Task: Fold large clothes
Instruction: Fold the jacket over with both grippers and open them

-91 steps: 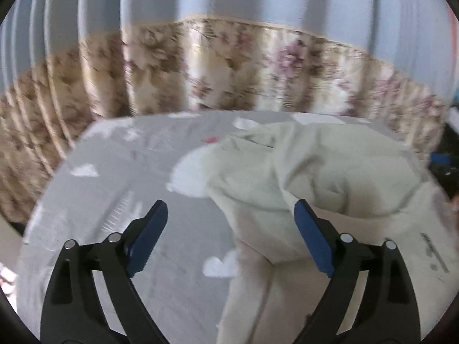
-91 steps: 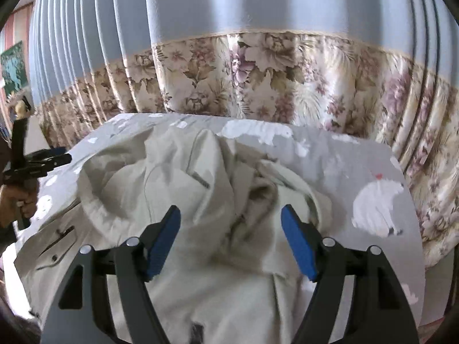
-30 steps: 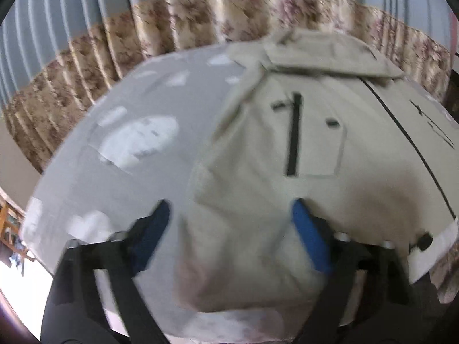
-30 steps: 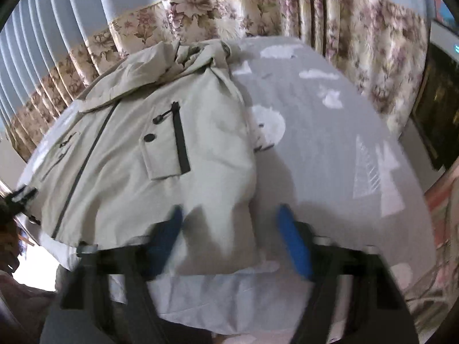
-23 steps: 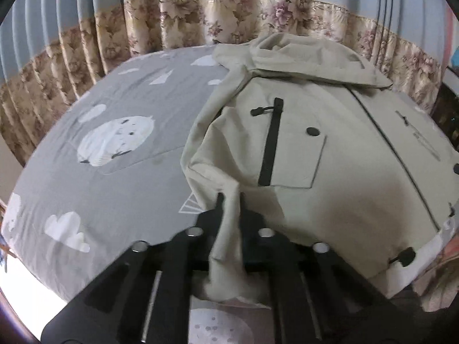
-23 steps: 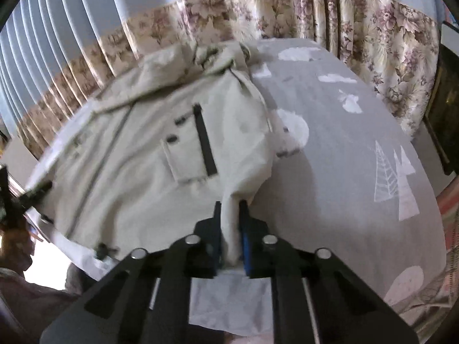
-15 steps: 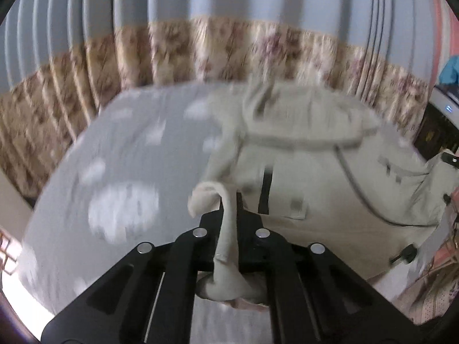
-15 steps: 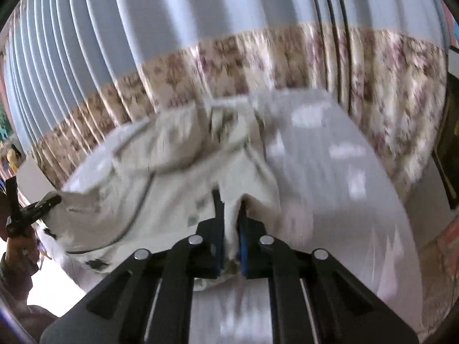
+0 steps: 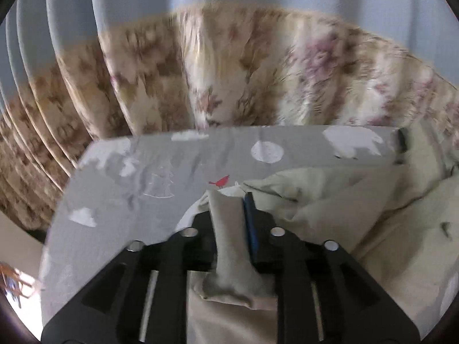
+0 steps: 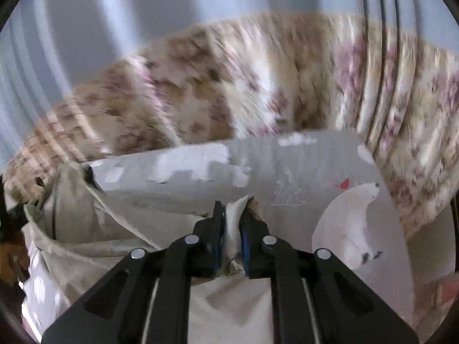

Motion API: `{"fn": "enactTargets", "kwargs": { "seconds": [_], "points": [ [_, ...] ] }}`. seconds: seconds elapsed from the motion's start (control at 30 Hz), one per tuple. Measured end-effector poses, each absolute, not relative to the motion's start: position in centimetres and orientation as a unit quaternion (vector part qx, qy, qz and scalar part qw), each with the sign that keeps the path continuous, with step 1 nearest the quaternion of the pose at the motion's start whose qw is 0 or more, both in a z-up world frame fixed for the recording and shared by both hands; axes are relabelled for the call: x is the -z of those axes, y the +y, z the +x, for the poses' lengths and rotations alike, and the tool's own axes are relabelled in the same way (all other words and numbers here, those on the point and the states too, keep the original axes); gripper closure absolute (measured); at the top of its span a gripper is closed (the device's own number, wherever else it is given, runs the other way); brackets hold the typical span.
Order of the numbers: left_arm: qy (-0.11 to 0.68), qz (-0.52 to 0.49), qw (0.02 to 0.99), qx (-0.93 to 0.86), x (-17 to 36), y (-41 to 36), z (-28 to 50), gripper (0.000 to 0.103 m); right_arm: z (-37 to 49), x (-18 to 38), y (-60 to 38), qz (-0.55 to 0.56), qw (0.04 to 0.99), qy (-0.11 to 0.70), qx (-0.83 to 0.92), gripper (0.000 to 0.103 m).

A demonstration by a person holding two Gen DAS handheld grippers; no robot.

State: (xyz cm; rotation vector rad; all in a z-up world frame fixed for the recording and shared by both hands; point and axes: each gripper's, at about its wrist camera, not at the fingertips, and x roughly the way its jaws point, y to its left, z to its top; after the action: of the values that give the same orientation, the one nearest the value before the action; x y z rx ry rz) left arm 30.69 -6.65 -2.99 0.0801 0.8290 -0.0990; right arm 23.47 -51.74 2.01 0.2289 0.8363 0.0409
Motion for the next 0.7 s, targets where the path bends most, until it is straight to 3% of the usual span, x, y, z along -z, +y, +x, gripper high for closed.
{"fn": "enactTargets", "kwargs": {
  "seconds": [0.03,0.07,0.1,0.13,0.23,0.37,0.5,0.7],
  "points": [
    [0.417,0.033,0.908,0.036,4.1,-6.6,31.9,0.041,24.8,-0.8,-51.5,0.109,0.902,0.419,-0.006,0.073],
    [0.419,0.037,0.907,0.014,4.7,-6.6,32.6,0.006,25.6,0.1,-51.3,0.105,0.897,0.430,-0.001,0.059],
    [0.410,0.039,0.911,-0.005,4.9,-6.4,32.8,0.003,26.1,0.8,-51.2,0.103,0.894,0.436,0.004,0.051],
    [0.400,0.038,0.916,-0.009,4.8,-6.3,32.7,0.003,26.1,1.1,-51.2,0.100,0.898,0.429,0.017,0.039],
    [0.386,0.044,0.921,-0.023,3.8,-5.4,31.9,0.003,25.1,0.2,-52.2,0.107,0.913,0.392,0.036,0.036],
    [0.348,0.057,0.935,-0.033,1.1,-5.0,28.7,0.003,21.4,-2.3,-54.6,0.128,0.931,0.338,0.041,0.016],
    [0.333,0.046,0.941,0.039,-0.3,-7.9,24.2,0.003,18.1,0.4,-55.5,0.130,0.908,0.399,-0.003,0.014],
    [0.355,0.053,0.926,0.115,2.1,-17.1,22.4,0.003,16.2,5.6,-56.5,0.148,0.891,0.427,-0.034,0.014]
  ]
}}
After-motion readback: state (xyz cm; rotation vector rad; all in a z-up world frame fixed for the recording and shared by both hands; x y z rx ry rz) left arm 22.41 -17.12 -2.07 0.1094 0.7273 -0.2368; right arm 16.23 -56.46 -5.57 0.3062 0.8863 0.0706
